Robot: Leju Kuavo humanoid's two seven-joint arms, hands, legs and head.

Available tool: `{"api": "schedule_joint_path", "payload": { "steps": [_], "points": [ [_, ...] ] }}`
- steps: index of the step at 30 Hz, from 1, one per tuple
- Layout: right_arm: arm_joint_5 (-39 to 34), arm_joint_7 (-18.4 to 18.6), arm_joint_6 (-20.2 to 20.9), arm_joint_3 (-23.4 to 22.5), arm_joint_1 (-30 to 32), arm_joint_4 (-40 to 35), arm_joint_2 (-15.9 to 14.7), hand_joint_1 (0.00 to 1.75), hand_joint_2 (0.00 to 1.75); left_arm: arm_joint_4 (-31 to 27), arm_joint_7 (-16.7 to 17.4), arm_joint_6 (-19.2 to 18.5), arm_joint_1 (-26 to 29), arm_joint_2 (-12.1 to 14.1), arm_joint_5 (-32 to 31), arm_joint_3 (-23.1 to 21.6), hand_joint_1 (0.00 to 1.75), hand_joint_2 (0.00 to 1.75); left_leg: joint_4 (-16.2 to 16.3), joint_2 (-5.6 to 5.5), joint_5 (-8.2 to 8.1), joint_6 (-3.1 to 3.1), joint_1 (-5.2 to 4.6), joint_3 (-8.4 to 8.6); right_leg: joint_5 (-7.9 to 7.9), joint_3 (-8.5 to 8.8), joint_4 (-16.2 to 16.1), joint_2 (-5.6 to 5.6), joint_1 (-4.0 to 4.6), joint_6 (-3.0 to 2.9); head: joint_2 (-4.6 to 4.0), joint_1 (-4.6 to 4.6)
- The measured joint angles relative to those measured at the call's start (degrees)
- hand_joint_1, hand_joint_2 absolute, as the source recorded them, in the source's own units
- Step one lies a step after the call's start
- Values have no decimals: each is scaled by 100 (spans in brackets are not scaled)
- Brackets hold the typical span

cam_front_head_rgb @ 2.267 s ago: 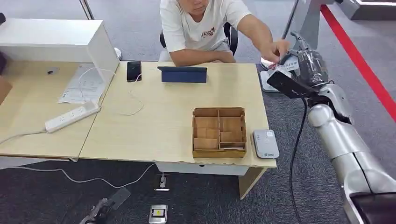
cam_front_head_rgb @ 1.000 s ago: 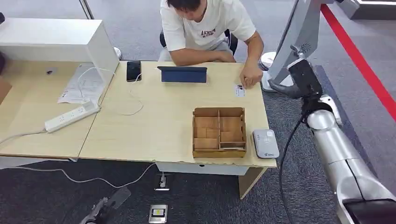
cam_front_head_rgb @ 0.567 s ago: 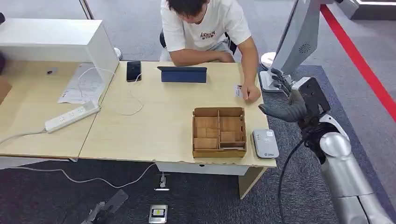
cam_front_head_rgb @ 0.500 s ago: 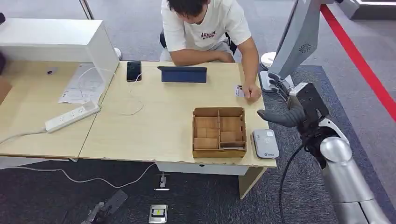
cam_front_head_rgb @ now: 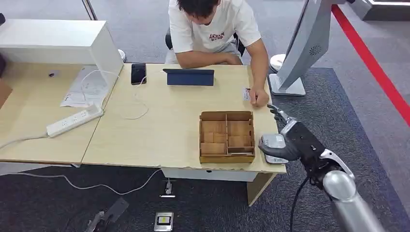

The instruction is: Pass the card to the sensor for recognition and then transmit it.

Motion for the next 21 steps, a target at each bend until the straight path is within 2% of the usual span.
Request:
{"api": "schedule_joint_path", "payload": {
  "steps": [6,12,15,21],
  "points": [
    [1121,15,-326,260,256,-239,-35,0,175,2,33,4,-3,0,-63,50,0,0,0,0,0,0,0,-1,-1,-1,0,0,0,-1,0,0],
    [2745,347,-1387,612,434,-378,-31,0,175,2,41,79,3,-9,-35,85,0,0,-1,0,0,0,0,-1,-2,0,0,0,0,-2,0,-2],
    [3173,457,-1910,737,514,-369,-2,0,175,2,41,81,9,-24,-50,85,0,0,-1,0,0,0,0,-1,-2,0,0,0,0,-2,0,-2],
    [3419,623,-2602,912,572,-116,149,0,175,2,109,66,3,-44,-83,87,0,0,-2,1,0,-1,0,-1,-2,-1,0,0,0,-2,0,-2]
  ]
}}
